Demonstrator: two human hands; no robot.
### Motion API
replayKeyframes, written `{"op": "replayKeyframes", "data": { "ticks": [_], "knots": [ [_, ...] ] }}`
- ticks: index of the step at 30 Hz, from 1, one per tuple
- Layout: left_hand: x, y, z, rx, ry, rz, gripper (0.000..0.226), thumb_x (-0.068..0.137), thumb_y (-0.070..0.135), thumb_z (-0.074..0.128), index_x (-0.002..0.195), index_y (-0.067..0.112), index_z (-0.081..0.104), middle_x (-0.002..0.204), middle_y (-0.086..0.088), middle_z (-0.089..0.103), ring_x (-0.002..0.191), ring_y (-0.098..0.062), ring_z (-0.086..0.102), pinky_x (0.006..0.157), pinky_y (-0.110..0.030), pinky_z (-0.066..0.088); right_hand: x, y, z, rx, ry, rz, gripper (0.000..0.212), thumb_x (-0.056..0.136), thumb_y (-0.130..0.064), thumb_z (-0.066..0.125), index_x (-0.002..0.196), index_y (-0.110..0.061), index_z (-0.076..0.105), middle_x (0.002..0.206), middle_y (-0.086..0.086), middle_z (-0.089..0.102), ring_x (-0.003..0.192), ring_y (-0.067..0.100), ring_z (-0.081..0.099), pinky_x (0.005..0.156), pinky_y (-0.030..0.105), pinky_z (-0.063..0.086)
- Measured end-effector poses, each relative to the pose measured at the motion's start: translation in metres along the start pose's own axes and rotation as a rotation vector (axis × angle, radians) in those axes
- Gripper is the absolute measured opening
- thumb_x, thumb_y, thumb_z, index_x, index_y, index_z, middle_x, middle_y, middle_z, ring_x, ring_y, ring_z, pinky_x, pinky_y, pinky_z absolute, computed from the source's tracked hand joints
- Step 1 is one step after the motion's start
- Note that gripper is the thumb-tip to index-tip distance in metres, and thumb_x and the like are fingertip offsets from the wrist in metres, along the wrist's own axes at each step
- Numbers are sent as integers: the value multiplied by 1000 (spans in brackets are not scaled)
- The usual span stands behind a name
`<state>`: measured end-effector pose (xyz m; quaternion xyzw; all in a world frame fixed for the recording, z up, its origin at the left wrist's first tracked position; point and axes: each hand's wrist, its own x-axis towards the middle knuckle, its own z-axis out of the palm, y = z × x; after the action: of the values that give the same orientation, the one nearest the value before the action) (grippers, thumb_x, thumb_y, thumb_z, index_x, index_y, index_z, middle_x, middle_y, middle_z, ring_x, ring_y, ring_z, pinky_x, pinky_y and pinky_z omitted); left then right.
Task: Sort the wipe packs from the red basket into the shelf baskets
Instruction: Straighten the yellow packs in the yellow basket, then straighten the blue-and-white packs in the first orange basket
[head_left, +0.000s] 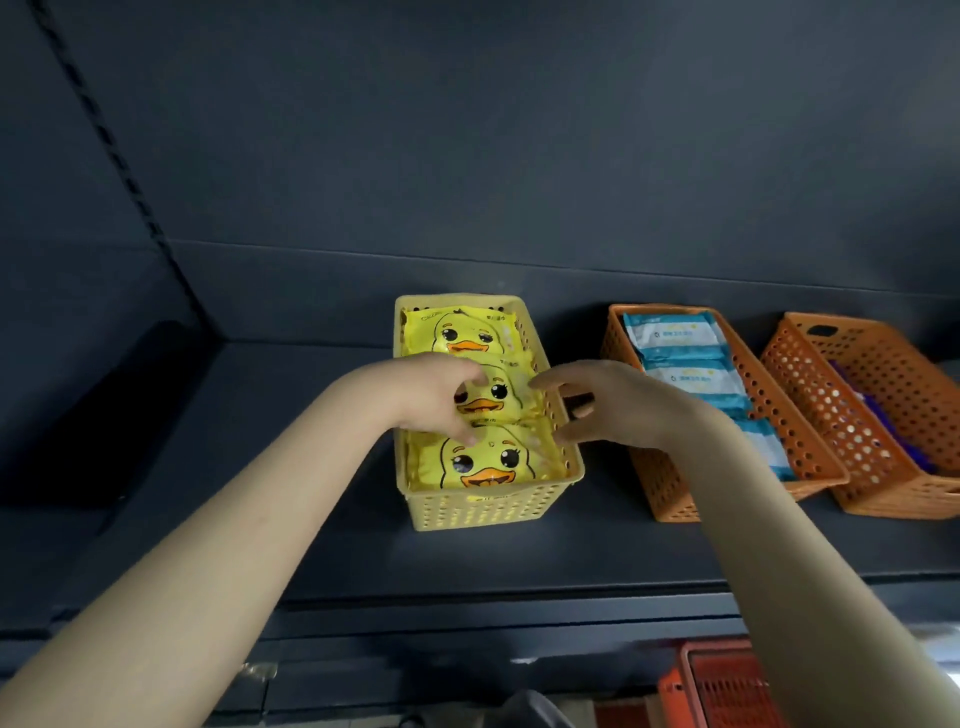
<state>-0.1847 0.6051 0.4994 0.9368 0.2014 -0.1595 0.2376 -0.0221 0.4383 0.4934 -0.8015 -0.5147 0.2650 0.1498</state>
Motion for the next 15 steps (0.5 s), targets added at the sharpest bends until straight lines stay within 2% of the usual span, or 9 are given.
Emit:
{"op": "replayKeyframes", "data": {
  "ticks": [2,5,8,12,15],
  "knots": [
    [7,13,-6,-65,79,38,74,80,37,77,144,32,40,145,4,46,125,-19,49,90,-27,41,-8,14,-11,54,83,18,63,79,-24,79,135,-35,53,138,-8,51,121,4,48,94,21,44],
    [29,42,-7,-124,152,106,68,82,37,75,142,31,43,143,5,48,124,-16,49,94,-25,39,-19,46,-30,40,176,112,59,81,-31,77,133,-41,52,138,-6,50,121,11,49,93,27,42],
    [60,73,-3,-193,201,144,64,83,36,73,141,30,46,141,4,49,121,-14,51,90,-23,39,-27,86,-51,63,288,187,56,81,-30,77,133,-35,54,141,-1,51,123,17,50,94,27,41],
    [110,115,10,-285,271,135,67,85,38,71,144,28,41,145,-1,44,127,-18,49,102,-30,41,-24,143,-75,-6,391,254,57,84,-32,74,137,-27,52,139,4,54,123,21,53,90,20,36],
    [147,135,25,-381,316,99,67,87,37,69,146,26,37,147,-4,40,130,-21,47,107,-34,39,-10,178,-83,-19,410,240,60,87,-31,71,141,-24,47,142,7,51,125,23,51,93,23,36]
  ]
}}
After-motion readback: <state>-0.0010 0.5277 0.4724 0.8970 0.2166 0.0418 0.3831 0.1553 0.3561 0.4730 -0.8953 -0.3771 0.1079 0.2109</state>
